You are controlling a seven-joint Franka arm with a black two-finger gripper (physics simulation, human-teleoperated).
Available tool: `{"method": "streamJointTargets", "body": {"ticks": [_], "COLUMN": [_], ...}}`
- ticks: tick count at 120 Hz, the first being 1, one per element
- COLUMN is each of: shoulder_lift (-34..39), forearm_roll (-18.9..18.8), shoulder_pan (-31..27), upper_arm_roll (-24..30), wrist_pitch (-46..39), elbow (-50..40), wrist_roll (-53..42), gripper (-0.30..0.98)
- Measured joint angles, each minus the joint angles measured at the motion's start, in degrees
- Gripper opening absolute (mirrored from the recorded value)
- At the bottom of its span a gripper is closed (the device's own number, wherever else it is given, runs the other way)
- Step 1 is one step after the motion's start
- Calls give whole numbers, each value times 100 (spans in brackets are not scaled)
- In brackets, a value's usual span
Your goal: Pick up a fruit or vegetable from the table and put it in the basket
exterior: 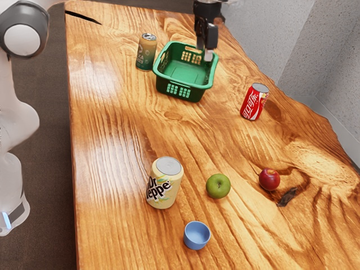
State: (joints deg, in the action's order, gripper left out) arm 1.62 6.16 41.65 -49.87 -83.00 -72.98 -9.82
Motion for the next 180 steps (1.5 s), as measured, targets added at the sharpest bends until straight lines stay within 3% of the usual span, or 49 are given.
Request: {"method": "streamJointTargets", "body": {"ticks": [7, 19, 29, 43, 70, 80, 90, 93, 96, 99, 112, 115, 119, 124, 132, 151, 180], "shoulder_lift": [28, -128, -162, -76, -214, -288, 220, 382, 561, 751, 1035, 1047, 1057, 1065, 966, 702, 308], "forearm_roll": [11, -6, -243, -297, -412, -515, -561, -566, -569, -565, -525, -520, -522, -532, -545, -559, -531], "shoulder_pan": [-918, -3387, -5391, -7680, -12771, -13943, -14804, -14635, -13922, -12743, -6579, -5623, -4923, -4494, -4261, -4153, -4034], "upper_arm_roll": [38, 338, 725, 956, 3086, 3422, 4097, 4317, 4536, 4763, 5199, 5230, 5262, 5281, 5293, 5388, 6089], "wrist_pitch": [212, 511, 1034, 1712, 1766, 1536, 1041, 870, 677, 466, -238, -347, -455, -539, -630, -734, -888], "elbow": [522, 696, 715, 719, 869, 747, -303, -633, -1002, -1383, -2124, -2174, -2188, -2154, -2049, -1874, -1893], "wrist_roll": [-153, -383, -549, -728, -926, -975, -995, -995, -996, -995, -955, -945, -931, -914, -891, -842, -685], "gripper": [67, 67, 67, 67, 67, 67, 67, 67, 67, 67, 66, 66, 66, 66, 66, 66, 66]}}
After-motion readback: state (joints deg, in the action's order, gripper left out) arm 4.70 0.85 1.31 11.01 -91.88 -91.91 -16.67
